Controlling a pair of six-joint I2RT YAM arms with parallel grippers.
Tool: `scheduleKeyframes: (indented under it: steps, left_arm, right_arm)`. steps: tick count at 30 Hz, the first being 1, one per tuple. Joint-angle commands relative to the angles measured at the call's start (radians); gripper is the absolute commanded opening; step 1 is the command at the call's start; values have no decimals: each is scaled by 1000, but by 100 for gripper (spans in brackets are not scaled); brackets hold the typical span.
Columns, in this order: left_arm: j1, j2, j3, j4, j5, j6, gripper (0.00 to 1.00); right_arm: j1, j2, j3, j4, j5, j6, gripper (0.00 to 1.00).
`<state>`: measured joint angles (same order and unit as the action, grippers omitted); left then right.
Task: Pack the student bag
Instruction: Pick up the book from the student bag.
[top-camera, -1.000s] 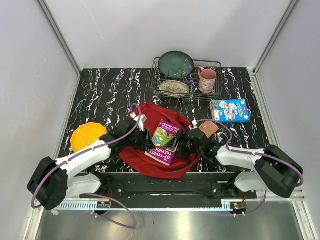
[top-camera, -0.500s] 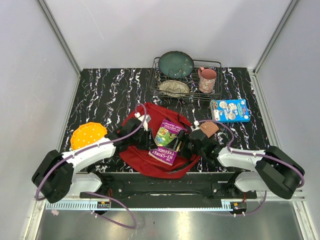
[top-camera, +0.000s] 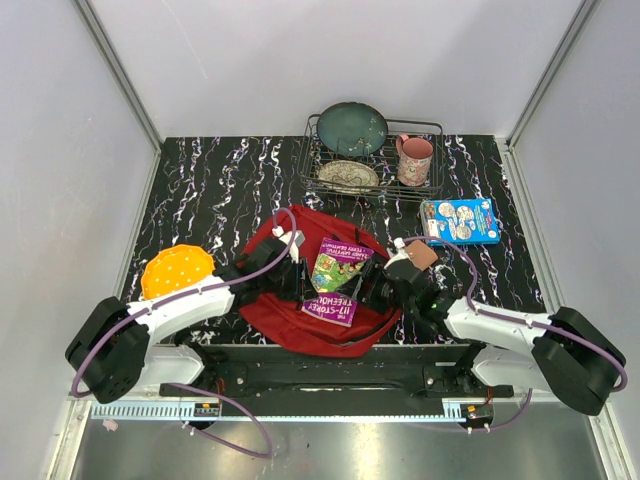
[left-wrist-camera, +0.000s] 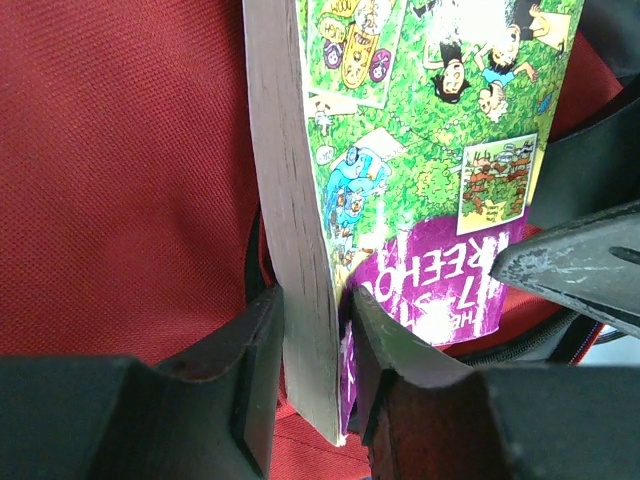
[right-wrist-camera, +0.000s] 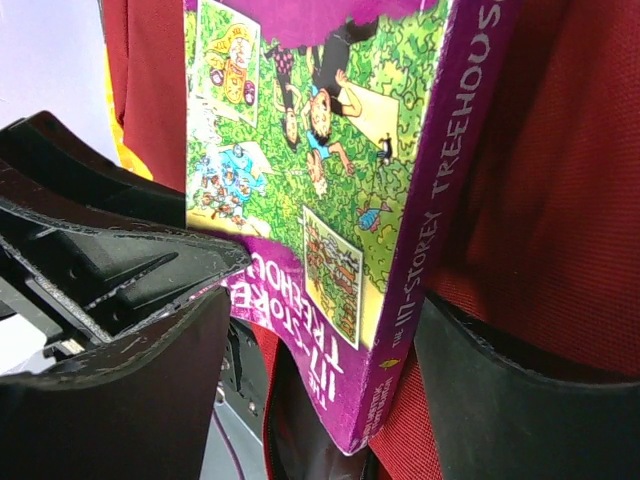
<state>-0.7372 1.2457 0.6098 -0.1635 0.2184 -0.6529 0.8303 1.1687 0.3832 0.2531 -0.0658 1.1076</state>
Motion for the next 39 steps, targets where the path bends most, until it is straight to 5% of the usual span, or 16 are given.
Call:
scheduleKeyframes:
  steps: [1, 10, 17, 31, 36, 39]
  left_arm:
    - [-45, 12, 31, 84, 107, 2, 8]
    - [-50, -38, 4, 151, 144, -31, 4]
    - [-50, -92, -30, 216, 176, -68, 0]
    - [-50, -150, -140, 501, 254, -205, 0]
    - [-39, -199, -142, 400, 138, -202, 0]
    - [-36, -181, -88, 193, 26, -154, 0]
  right_arm:
    - [12, -17, 105, 221, -71, -29, 78]
    - [12, 77, 108, 348, -103, 0, 70]
    - [12, 59, 169, 49, 59, 4, 87]
    - [12, 49, 80, 196, 46, 55, 92]
    - [10, 5, 31, 175, 107, 78, 93]
    - [10, -24, 5, 215, 101, 61, 84]
